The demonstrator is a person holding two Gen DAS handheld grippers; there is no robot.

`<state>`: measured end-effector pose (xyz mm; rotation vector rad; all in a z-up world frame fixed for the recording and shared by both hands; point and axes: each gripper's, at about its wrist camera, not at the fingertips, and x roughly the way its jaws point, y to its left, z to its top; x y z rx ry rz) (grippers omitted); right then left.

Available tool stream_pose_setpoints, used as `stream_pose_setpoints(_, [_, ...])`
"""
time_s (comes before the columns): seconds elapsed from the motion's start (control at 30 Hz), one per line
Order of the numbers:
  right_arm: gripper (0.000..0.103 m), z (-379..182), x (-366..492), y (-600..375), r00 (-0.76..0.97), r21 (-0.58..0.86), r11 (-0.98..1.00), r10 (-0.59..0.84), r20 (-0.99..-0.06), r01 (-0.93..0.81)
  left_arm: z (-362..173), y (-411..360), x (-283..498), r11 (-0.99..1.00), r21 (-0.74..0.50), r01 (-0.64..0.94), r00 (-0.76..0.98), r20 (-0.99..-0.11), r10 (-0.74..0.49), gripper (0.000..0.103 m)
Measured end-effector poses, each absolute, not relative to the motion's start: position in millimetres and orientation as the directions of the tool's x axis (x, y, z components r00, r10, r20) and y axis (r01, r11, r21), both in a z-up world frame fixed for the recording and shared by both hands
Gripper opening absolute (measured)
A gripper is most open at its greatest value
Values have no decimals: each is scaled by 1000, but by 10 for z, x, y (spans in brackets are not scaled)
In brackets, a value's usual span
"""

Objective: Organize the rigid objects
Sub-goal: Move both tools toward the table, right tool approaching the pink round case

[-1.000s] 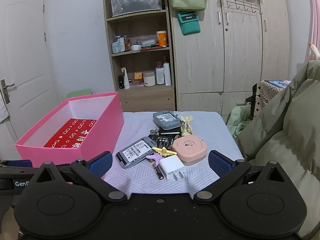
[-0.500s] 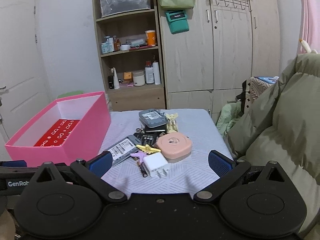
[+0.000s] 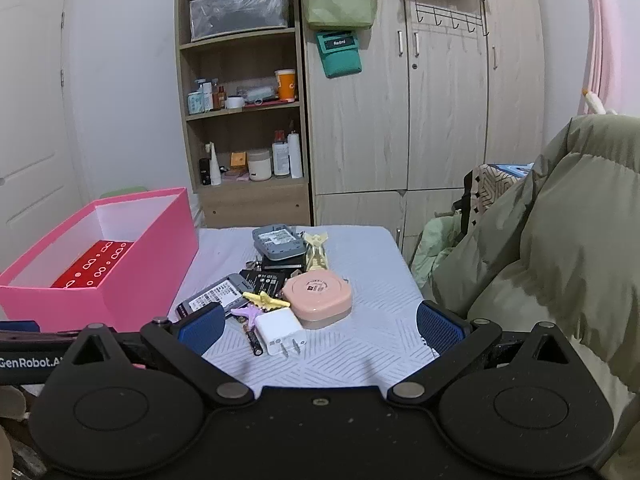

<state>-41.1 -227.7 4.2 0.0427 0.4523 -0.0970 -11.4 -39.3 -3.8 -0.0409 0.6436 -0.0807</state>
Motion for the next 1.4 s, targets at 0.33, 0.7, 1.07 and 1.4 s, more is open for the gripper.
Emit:
stream_pose_setpoints(0.33, [103,-17,-404,-2277,900,38,995,-63,-431,88,-84,-413,-106,998,-16,55,789,-612,-53,103])
stream_pose_setpoints(0.7, [103,13,-490,-2300,940,35,997,-56,-335,72,-70,-423,-135,999,-16,50,796,-603,-49,103])
stream_pose_setpoints(1.07, [103,-33,-485,-2295,942,44,996,-62,-329,81,-76,-417,-138,998,-27,57,789,-612,-61,102])
stream_pose_setpoints(1.4, [103,-46,-454,-2235,937,36,997,-48,-347,64,-108,-424,-107,998,-36,55,783,-618,-66,102])
